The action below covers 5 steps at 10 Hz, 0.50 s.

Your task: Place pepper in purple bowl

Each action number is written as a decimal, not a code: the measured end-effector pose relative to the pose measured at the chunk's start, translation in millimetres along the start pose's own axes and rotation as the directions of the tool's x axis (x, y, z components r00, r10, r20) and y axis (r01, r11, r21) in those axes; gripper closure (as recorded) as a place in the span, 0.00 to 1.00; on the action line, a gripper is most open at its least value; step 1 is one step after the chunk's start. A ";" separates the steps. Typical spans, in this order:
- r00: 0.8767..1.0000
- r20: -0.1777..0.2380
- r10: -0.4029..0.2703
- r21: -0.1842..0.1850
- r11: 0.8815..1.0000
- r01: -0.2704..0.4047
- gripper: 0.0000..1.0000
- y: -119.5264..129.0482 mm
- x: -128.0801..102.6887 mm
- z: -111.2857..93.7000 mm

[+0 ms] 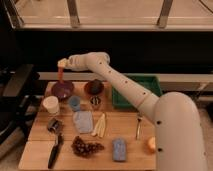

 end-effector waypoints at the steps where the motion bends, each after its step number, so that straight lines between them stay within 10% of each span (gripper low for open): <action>1: 1.000 -0.001 0.002 0.004 1.000 -0.002 0.65 6.0 0.8 7.0; 5: 0.998 0.020 0.051 0.013 0.999 -0.052 0.26 24.2 -15.8 26.8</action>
